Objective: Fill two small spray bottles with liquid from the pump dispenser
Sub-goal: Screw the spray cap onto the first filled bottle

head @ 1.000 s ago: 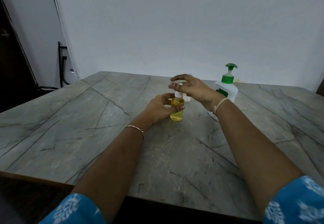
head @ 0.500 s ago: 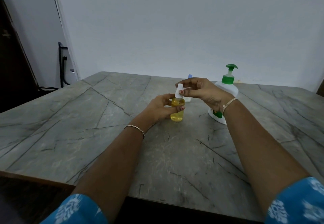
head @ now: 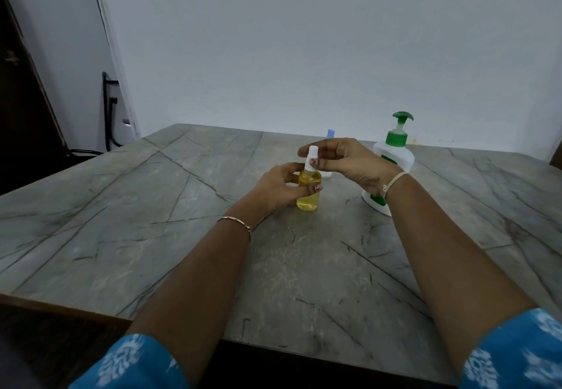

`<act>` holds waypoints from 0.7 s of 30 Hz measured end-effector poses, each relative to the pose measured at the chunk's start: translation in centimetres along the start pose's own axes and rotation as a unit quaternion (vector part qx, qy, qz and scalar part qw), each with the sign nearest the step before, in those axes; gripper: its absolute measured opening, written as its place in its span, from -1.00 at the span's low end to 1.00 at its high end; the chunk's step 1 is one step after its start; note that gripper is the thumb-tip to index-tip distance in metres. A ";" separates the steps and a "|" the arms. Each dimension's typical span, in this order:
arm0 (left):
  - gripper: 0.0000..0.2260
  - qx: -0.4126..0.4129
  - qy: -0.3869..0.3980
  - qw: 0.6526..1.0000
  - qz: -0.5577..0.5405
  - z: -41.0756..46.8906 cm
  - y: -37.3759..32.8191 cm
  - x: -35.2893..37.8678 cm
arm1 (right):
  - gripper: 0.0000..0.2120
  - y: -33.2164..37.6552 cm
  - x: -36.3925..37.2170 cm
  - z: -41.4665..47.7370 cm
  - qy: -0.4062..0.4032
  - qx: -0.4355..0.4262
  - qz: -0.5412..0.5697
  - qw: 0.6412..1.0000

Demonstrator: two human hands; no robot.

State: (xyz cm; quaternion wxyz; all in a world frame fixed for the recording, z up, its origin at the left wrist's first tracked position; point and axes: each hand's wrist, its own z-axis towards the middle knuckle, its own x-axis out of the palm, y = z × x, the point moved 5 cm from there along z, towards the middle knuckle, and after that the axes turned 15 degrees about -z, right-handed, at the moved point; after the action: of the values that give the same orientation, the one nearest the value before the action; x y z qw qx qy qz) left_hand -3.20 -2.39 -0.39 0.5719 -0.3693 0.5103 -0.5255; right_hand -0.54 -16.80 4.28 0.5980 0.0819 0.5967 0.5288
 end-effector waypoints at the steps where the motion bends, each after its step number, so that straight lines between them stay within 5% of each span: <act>1: -0.47 0.001 -0.001 1.000 -0.002 0.0 0.0 0.0 | -0.73 0.0 0.0 -0.1 0.009 -0.002 0.014 1.000; 8: -0.48 0.007 -0.004 1.000 -0.012 0.1 0.2 -0.2 | -0.68 0.6 0.2 0.5 -0.078 -0.004 -0.055 0.995; 15: -0.43 -0.005 -0.004 1.000 -0.013 0.1 0.1 -0.1 | -0.66 0.3 -0.1 -0.3 0.021 -0.018 0.027 0.999; 21: -0.42 -0.002 -0.001 1.000 -0.019 0.1 0.2 -0.1 | -0.73 0.1 -0.4 0.2 -0.048 0.001 -0.012 0.999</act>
State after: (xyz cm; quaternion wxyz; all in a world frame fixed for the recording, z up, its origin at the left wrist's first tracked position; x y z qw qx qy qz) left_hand -3.01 -2.25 -0.58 0.5614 -0.3810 0.5039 -0.5346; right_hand -0.37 -16.94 4.64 0.6320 0.1002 0.5688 0.5167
